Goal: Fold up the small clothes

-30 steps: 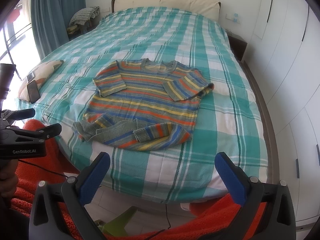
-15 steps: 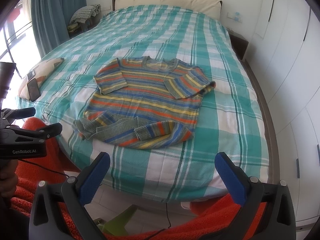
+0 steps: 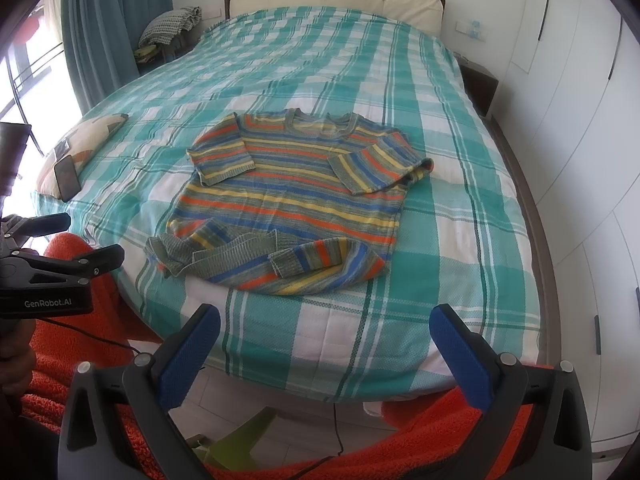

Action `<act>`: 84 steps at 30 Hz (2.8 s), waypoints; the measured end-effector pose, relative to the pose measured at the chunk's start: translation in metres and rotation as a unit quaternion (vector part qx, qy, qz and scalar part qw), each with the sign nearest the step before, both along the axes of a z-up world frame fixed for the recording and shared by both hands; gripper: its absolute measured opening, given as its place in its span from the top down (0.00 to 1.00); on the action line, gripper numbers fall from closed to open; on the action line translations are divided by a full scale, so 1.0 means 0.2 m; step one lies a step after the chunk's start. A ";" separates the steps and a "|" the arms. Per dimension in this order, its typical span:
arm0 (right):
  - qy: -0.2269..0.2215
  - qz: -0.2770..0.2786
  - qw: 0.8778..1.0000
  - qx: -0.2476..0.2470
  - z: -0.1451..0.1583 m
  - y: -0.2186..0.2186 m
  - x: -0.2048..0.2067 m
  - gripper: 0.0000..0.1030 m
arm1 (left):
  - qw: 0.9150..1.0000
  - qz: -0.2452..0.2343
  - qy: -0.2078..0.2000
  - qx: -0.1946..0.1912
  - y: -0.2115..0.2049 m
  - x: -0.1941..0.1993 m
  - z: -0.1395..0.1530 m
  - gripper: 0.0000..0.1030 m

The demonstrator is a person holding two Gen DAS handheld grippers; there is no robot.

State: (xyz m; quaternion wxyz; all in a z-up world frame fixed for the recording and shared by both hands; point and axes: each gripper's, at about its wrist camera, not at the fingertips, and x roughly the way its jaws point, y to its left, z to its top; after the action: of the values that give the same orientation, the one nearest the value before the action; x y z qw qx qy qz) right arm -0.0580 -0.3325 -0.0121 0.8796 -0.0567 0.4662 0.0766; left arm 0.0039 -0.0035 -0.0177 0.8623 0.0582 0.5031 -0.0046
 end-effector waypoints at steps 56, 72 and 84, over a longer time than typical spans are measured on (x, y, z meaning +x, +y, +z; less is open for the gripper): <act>0.256 -0.146 0.942 0.161 -0.75 -0.74 0.25 0.76 | 0.981 0.105 0.108 -0.122 0.60 0.30 -0.57 0.01; 0.233 -0.056 0.962 0.133 -0.65 -0.66 0.32 0.55 | 0.952 -0.213 0.194 -0.102 0.18 -0.06 -0.63 0.99; 0.341 0.106 0.927 0.112 -0.93 -0.48 0.33 0.37 | 0.955 -0.080 0.224 -0.176 0.30 0.19 -0.76 0.19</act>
State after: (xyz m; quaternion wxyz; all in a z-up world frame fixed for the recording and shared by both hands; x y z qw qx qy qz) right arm 0.0083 -0.4291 -0.1986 0.6550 0.0224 0.7176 0.2356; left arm 0.0425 0.0564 -0.1688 0.7212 -0.0566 0.6679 -0.1746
